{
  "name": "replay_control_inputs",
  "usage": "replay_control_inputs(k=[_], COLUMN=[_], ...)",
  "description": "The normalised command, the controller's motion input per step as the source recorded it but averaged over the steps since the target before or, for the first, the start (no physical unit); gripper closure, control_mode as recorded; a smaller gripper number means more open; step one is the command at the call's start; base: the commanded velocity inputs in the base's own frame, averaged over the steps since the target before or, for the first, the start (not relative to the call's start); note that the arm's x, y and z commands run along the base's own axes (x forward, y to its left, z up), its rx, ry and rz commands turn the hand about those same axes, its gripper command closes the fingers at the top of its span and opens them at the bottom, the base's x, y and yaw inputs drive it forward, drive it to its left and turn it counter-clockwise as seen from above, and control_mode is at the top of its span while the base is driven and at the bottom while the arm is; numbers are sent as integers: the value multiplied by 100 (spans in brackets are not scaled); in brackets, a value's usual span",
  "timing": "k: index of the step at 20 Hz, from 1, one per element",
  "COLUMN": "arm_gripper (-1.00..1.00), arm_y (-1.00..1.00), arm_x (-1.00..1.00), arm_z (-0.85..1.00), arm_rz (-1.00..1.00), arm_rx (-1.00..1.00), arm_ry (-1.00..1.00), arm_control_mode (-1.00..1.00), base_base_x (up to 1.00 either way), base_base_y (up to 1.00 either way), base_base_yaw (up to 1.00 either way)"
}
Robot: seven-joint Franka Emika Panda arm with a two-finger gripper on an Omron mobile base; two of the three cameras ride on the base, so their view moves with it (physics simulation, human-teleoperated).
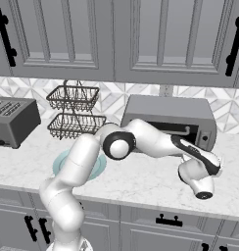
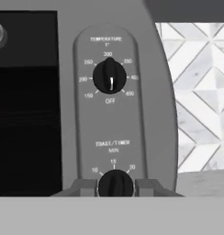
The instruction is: Pick up the kebab skewer and baguette bread, and place them inside the toaster oven. Close the toaster oven door and start by setting the timer.
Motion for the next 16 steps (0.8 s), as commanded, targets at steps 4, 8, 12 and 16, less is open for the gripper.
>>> replay_control_inputs(k=[4, 8, 12, 16], arm_gripper=[100, 100, 100, 100], arm_y=[-15, -2, -3, -1], arm_x=[0, 0, 0, 0], arm_z=[49, 47, 52, 52], arm_rz=[-1, 0, 0, 0], arm_rx=[22, 22, 21, 21], arm_ry=[2, 2, 1, 0], arm_control_mode=[-100, -100, -100, -100], base_base_x=[0, 0, 0, 0], base_base_y=[0, 0, 0, 0], base_base_yaw=[0, 0, 0, 0])
